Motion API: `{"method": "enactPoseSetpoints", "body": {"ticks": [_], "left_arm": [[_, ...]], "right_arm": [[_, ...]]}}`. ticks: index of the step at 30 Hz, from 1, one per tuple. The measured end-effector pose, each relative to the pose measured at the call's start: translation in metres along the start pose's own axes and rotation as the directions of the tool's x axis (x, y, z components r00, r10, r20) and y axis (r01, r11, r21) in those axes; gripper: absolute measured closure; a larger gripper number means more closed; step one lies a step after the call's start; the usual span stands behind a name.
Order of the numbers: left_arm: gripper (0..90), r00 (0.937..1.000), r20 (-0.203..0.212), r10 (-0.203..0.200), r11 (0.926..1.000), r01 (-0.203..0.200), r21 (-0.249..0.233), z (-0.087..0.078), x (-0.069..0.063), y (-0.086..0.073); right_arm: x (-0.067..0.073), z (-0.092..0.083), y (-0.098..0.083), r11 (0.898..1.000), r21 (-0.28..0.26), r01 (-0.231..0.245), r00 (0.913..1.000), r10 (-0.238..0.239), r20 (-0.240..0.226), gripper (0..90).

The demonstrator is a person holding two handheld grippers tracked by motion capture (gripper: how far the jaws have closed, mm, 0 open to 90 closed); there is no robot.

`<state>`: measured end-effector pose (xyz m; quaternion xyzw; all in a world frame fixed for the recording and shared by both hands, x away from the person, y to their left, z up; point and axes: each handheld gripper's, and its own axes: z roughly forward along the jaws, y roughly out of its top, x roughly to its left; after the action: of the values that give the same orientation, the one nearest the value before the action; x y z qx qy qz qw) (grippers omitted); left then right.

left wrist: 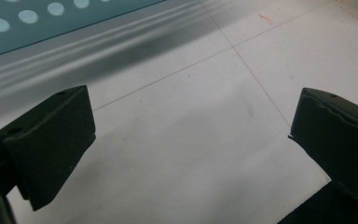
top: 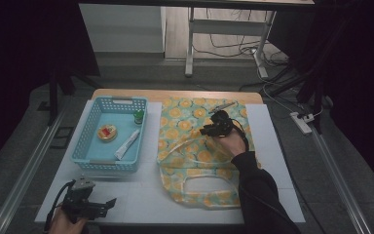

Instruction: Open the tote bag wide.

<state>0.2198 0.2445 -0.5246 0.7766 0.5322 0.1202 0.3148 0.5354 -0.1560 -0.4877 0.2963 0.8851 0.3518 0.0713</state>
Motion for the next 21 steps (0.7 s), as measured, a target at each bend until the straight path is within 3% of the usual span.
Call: {"method": "enactPoseSetpoints", "body": {"ticks": [8,11,14,21], "left_arm": [[0.0,1.0,-0.002,0.0,1.0,0.0,0.0,0.0,0.0,0.0],[0.0,1.0,-0.002,-0.001,1.0,0.001,-0.001,0.0,0.0,0.0],[0.0,1.0,-0.001,-0.002,1.0,0.002,0.0,0.0,0.0,0.0],[0.0,1.0,0.0,-0.002,1.0,0.002,-0.004,0.0,0.0,0.0]], "right_arm": [[0.017,-0.026,-0.005,0.999,-0.016,0.037,0.9993,-0.037,-0.005,42.1],[0.028,-0.032,-0.011,0.998,-0.017,0.054,0.9985,-0.054,0.005,27.8],[0.036,-0.036,-0.014,0.997,-0.02,0.068,0.9977,-0.068,0.0,20.0],[0.064,-0.046,-0.024,0.992,-0.019,0.125,0.989,-0.126,-0.077,4.4]]}}
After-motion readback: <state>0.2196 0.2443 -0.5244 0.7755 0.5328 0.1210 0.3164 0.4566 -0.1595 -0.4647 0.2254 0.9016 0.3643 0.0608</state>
